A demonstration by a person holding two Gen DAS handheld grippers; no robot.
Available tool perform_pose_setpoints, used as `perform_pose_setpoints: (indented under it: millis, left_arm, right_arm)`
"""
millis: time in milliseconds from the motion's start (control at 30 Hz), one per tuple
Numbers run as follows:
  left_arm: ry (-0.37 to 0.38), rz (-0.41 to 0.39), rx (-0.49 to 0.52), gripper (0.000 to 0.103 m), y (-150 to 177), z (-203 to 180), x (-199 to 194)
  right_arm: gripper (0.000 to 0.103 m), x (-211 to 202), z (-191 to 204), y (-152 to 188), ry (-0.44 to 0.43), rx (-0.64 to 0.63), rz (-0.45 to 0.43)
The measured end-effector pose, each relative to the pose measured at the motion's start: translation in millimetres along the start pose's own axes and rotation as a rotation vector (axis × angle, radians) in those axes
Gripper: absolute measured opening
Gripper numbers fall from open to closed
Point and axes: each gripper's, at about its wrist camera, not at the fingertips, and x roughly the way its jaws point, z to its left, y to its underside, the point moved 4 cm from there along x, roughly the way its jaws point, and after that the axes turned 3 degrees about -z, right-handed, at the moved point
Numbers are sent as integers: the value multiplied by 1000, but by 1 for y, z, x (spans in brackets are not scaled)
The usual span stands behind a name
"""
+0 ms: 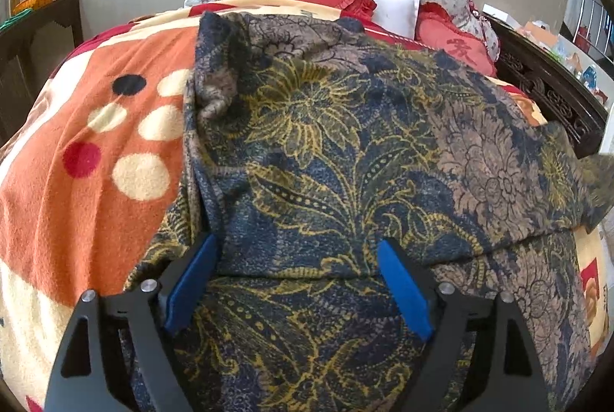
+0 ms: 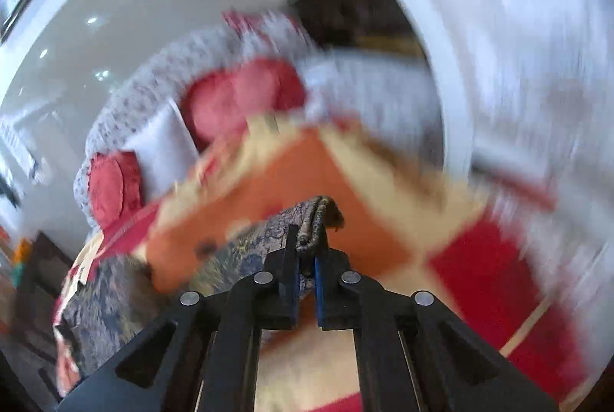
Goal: Fold small clothes
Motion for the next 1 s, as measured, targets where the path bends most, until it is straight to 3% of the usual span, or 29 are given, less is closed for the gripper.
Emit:
perform_pose_setpoints:
  millis: [100,200,400,533,667,800,867,933,1000]
  left_arm:
    - [11,-3,-7,88,0,2,0]
    - [16,-5,-9,88,1,4,-1]
    - [31,-8,-17,89,1,6,-2]
    - [40,-9,-19,89,1,8,-2]
    - [31,-1,-1,91,1,7,-1]
    - [12,-12,36,91,-3,1,-12]
    - [31,-62,24,91,-7,-1,-28]
    - [85,-111,9,91,-11,-5,-41]
    - [134,-127,9,91,-18,-14,-47]
  right_arm:
    - [0,-30,27,-39,-31,-85,-59]
    - [0,-47,62,-54,-98,-143,-93]
    - [0,-64,182,-18,-345,-280,-90]
    - [0,-57,283,48,-584,-332,-7]
    - [0,-25,359,132,-707,-361,111]
    - [0,46,390,235,-604,-428,283]
    - [0,71,391,280,-543,-506,360]
    - [3,80,383,309,-506,-547,411]
    - [10,75,374,312,-526,-545,418]
